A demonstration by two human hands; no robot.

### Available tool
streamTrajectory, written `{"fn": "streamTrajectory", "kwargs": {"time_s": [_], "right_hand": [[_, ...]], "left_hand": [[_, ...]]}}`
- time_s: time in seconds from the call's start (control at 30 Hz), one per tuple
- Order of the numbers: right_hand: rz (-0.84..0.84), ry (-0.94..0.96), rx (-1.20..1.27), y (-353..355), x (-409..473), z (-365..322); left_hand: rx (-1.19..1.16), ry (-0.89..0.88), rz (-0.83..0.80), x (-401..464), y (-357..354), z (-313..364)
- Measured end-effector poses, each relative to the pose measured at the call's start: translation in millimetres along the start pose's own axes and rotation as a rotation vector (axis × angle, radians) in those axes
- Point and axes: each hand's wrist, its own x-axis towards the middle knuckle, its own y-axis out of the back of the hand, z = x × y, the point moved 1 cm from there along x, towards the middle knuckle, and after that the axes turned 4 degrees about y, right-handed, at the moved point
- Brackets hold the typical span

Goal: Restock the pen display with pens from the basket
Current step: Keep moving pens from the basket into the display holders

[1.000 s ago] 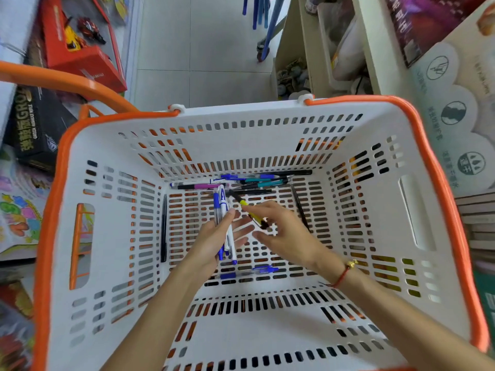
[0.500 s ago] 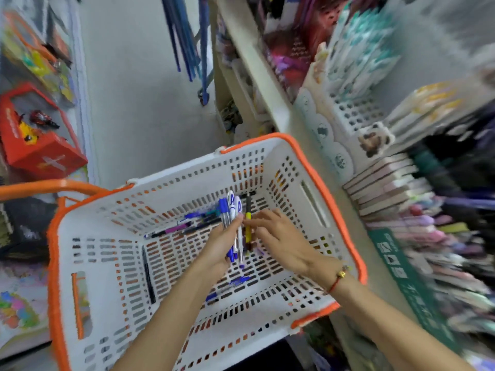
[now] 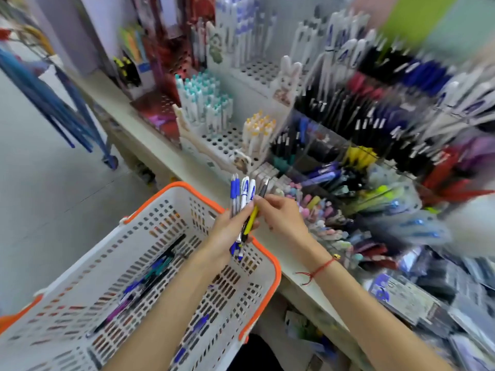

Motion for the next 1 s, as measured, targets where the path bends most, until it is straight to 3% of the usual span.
{"fn": "streamTrajectory", "kwargs": {"time_s": [0.23,0.4,0.5,0.63,0.77,0.93,1.0], "right_hand": [[0.231,0.008,0.045,43,-16,-12],[0.494,0.254,0.158,86,-30,-37],[0.733,0.471,0.111,115,-36,-58],[0.930,0.630,-0.028,146,-25,-74],[0.906,0.598,-0.352,164,-10,-76],[0.703,0.400,-0.592,184,1,-89],[0.629,0.305,-0.800,189,3,-95]], "left_hand": [[0.125,-0.057,-0.091,5,-31,9],[0.137,-0.070,-0.095,7,-58,26],[0.145,-0.064,-0.125,10,-73,35],[0.126,-0.092,-0.204,9,-89,46],[0.091,-0.073,-0.277,11,-96,50],[0.049,-0.033,-0.313,12,-97,50],[0.051,-0.022,-0.341,10,-96,50]]}}
